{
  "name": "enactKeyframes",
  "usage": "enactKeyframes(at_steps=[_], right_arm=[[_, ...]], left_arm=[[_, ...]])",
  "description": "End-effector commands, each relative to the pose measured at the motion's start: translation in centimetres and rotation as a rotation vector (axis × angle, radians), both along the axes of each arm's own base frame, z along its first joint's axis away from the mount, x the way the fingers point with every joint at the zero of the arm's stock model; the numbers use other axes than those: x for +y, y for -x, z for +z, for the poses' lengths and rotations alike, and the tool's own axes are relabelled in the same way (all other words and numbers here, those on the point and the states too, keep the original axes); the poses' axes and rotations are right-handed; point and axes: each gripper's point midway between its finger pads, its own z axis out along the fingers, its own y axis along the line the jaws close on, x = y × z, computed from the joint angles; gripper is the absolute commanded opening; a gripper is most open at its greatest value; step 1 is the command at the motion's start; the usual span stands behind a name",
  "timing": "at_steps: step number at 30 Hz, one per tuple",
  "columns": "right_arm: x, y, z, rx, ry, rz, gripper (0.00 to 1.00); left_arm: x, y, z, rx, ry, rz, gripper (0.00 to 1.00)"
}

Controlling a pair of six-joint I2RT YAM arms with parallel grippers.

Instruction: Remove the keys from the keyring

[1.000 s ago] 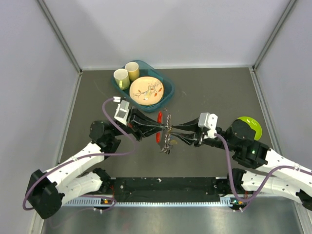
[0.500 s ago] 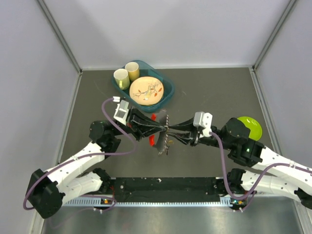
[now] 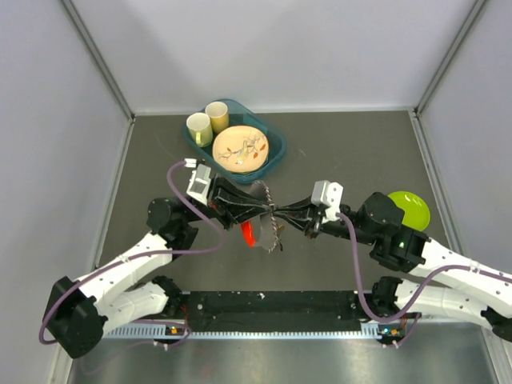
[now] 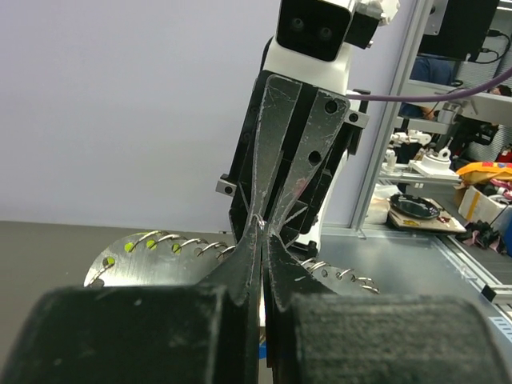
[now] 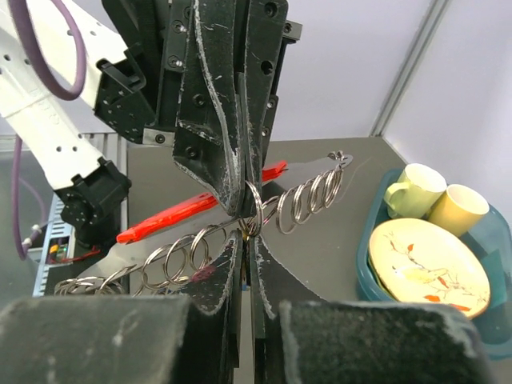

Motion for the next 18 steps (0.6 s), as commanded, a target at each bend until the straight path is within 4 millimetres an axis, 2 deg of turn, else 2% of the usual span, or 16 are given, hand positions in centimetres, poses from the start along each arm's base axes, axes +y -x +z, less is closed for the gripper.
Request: enactKeyframes(at_steps=[1,4,9,11,12,14,16,18], right_arm=[[-1.1,-1.1,1.9,-0.036,-0.051,-0.082,0.0],[-2.0,-1.5,1.9,-0.051,-0.042,-0.122,0.0],[-2.7,-1.9,1.5,-0.086,-0.007,-0.156,0.0],[-2.9,-1.9,1.2,-0.104,0.02,-0.157,0.0],[-2.9,-1.9,1.2,-0.111,0.029,-0.157,0.0],[-2.9,-1.9,1.3,-0.129,0.042,-0.157,0.0],[-3.0,-1.9,0.7,-0.125,0.073,-0.156,0.0],[-3.1,-1.9,0.4,-0.128,0.091,-0.154,0.0]], left_arm=[[-0.1,-0.4,-0.3,-0.016,-0.021,0.038,0.0],[-0.2,-1.0,-0.8,-0.032,-0.063,0.077,0.05],[-0.4,-2.2,-2.2,-0.03,-0.184,0.145,0.28],[-0.4,-2.7,-1.9,-0.031,-0.212,0.169,0.3],[-0.4,-2.9,-2.5,-0.009,-0.247,0.177,0.31],[-0.4,-3.0,-2.2,-0.048,-0.258,0.182,0.31],[-0.4,-3.2,-2.9,-0.054,-0.299,0.191,0.32],[-0.2,-3.5,-2.4,-0.113,-0.314,0.217,0.32]])
